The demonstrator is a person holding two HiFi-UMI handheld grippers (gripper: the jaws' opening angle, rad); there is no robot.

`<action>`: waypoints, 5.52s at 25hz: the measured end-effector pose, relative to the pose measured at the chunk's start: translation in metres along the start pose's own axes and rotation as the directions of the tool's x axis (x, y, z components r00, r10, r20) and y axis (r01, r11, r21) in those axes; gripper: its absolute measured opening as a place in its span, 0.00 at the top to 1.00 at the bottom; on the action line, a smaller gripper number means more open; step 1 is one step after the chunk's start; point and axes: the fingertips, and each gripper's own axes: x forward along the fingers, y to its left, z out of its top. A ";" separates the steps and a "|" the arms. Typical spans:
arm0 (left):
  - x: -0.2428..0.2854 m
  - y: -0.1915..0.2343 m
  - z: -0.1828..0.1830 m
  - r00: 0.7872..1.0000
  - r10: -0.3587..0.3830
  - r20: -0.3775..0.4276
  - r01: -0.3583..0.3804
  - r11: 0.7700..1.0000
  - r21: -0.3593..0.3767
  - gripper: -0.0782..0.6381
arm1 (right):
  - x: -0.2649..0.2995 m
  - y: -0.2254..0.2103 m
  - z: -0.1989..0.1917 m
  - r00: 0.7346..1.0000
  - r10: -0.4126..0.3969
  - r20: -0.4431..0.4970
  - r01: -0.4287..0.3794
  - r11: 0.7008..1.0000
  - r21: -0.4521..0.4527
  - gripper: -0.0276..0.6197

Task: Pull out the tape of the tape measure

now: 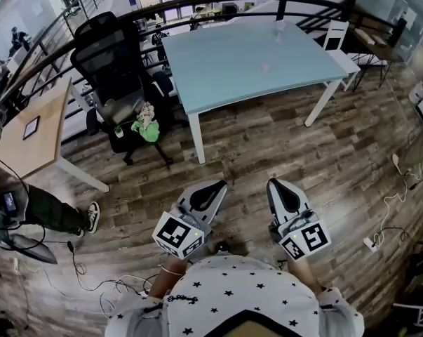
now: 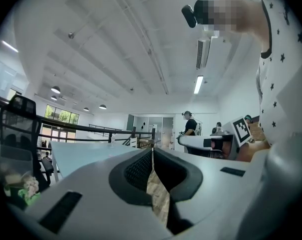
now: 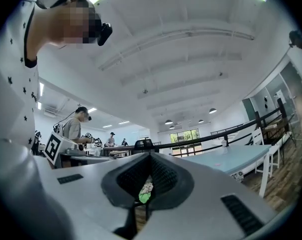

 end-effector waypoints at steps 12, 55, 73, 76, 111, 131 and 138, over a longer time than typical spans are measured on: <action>0.013 0.033 -0.003 1.000 0.015 0.012 -0.014 1.000 -0.014 0.85 | 0.037 -0.021 -0.002 1.000 0.013 -0.016 -0.014 1.000 -0.027 0.98; 0.349 0.080 0.014 0.991 0.130 -0.043 -0.129 0.992 0.008 0.85 | 0.112 -0.356 0.031 0.990 0.144 0.003 -0.144 0.989 0.030 0.98; 0.416 0.078 0.012 0.996 0.074 -0.043 -0.073 0.997 0.022 0.85 | 0.111 -0.407 0.026 0.991 0.134 -0.009 -0.134 0.991 0.029 0.98; 0.433 0.085 0.008 0.997 0.056 -0.047 -0.056 0.998 0.014 0.85 | 0.115 -0.421 0.024 0.993 0.117 -0.015 -0.117 0.993 0.025 0.98; 0.582 0.326 0.019 0.988 0.149 -0.027 -0.150 0.989 -0.018 0.85 | 0.360 -0.569 0.013 0.970 0.220 -0.101 -0.224 0.974 -0.032 0.91; 0.557 0.391 0.006 0.832 0.554 -0.041 -0.555 0.827 -0.093 0.84 | 0.465 -0.599 -0.117 0.666 0.584 -0.465 -0.673 0.739 -0.036 0.72; 0.552 0.389 0.002 0.715 0.697 -0.064 -0.699 0.707 -0.104 0.85 | 0.469 -0.601 -0.187 0.398 0.652 -0.645 -0.877 0.477 -0.058 0.62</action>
